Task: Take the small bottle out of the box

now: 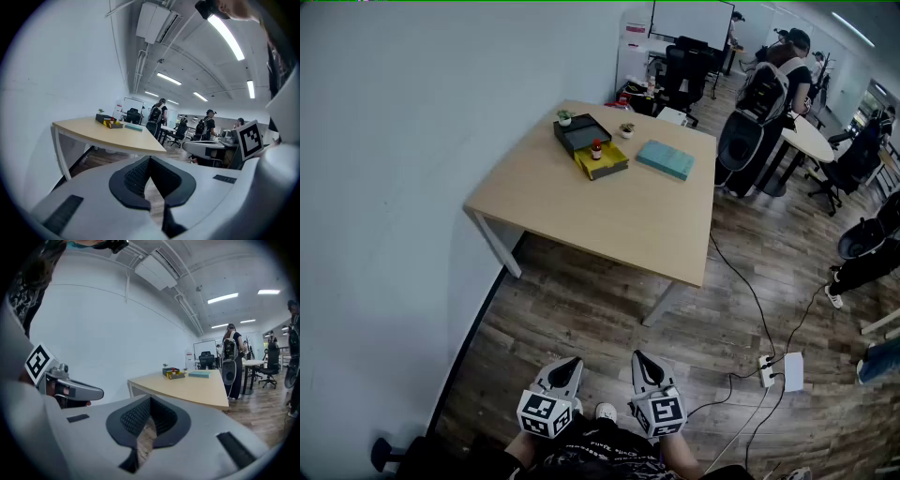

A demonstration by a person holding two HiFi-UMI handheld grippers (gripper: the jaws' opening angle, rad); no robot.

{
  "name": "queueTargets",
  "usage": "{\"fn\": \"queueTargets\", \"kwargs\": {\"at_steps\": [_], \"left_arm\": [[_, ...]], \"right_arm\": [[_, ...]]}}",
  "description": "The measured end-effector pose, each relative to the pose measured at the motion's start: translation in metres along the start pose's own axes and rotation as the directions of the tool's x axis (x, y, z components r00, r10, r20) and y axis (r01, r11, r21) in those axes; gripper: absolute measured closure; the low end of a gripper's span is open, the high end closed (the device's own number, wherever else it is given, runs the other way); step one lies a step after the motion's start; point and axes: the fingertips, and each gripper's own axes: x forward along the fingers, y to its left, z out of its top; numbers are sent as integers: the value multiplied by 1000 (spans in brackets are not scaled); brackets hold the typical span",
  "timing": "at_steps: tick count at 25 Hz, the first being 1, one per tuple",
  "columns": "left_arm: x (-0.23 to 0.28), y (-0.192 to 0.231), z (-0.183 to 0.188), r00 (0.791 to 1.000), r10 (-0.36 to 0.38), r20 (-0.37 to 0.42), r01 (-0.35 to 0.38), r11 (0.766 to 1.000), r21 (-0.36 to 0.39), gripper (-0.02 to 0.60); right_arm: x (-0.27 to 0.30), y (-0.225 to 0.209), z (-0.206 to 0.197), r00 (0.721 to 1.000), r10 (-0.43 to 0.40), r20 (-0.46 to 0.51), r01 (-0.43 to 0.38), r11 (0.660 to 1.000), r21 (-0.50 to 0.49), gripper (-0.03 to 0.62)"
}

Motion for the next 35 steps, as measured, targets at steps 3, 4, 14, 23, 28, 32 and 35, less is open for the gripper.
{"fn": "queueTargets", "kwargs": {"at_steps": [3,4,14,23,28,32,35], "left_arm": [[-9,11,4,1000,24,10,-24,1000,6,578],[-11,14,4,999,32,12,-32,999,7,578],[-24,10,1,998,34,49,-34,999,2,578],[-36,15,4,998,-12,62,14,999,-37,518],[-42,21,-5,999,-25,30,27,998,-54,316],[-47,31,7,998,8,63,-6,1000,-29,311],[-51,40,18,996,19,86,-19,1000,-9,281]], "right_arm": [[-4,9,5,1000,12,10,-12,1000,-7,594],[-7,9,4,1000,6,14,-6,1000,-4,594],[-22,3,6,998,-40,51,40,999,-1,592],[-20,14,5,998,-47,41,46,999,5,470],[-19,23,1,999,-20,30,20,1000,-2,316],[-14,27,6,999,-19,35,19,1000,-2,316],[-7,35,9,999,-19,40,19,1000,-5,316]]}}
